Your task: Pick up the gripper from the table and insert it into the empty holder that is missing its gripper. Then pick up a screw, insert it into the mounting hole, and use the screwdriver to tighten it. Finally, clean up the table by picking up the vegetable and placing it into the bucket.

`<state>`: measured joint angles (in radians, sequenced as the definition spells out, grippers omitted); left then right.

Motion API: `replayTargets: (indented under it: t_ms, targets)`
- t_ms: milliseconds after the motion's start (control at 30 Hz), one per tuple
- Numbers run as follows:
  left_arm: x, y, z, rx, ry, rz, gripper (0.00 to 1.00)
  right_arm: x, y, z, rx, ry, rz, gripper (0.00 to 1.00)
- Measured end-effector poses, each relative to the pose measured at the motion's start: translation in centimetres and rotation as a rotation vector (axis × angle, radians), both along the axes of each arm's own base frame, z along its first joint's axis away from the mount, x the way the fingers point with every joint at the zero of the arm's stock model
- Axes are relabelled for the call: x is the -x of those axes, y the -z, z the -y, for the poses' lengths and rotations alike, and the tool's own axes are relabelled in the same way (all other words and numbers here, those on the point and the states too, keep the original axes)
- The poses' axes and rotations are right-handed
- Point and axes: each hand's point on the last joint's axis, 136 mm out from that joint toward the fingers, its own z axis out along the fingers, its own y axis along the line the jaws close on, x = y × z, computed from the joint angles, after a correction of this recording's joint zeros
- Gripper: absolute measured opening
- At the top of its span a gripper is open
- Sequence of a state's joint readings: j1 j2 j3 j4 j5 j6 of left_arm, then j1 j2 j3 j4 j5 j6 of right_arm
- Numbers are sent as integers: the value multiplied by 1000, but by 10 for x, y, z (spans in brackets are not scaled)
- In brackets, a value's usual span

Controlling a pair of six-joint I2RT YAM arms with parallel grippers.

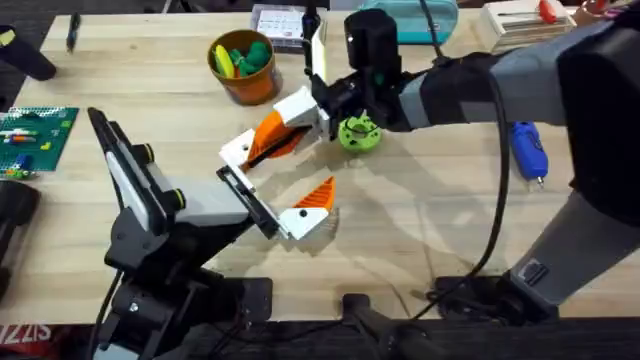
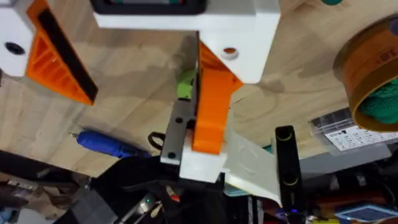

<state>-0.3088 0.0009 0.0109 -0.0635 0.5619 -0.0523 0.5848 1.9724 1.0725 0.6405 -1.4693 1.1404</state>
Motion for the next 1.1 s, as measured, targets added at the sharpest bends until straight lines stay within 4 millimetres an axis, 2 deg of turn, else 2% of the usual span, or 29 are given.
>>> replayTargets:
  t_ms: [200,300,433,500,633,700,767,800,1100]
  targets:
    - [0,0,0,0,2,0,991,4,0,-1,-2,-16,-2,244]
    - [0,0,0,0,4,-1,991,5,-1,-1,-2,-21,-5,282]
    - [6,0,5,2,44,0,991,7,-1,-2,-2,-25,-6,427]
    - [8,0,7,3,58,0,991,8,-1,-3,-3,-28,-4,541]
    - [10,0,8,3,71,-1,991,8,-1,-3,-2,-30,-6,665]
    - [10,0,9,3,76,-1,991,8,-1,-3,-2,-30,-6,778]
    - [11,0,9,3,78,-1,991,8,-1,-3,-3,-29,-4,960]
    - [11,0,9,3,78,-1,991,8,-1,-3,-2,-29,-5,984]
    - [11,0,9,4,81,-1,991,-4,0,1,5,15,-3,993]
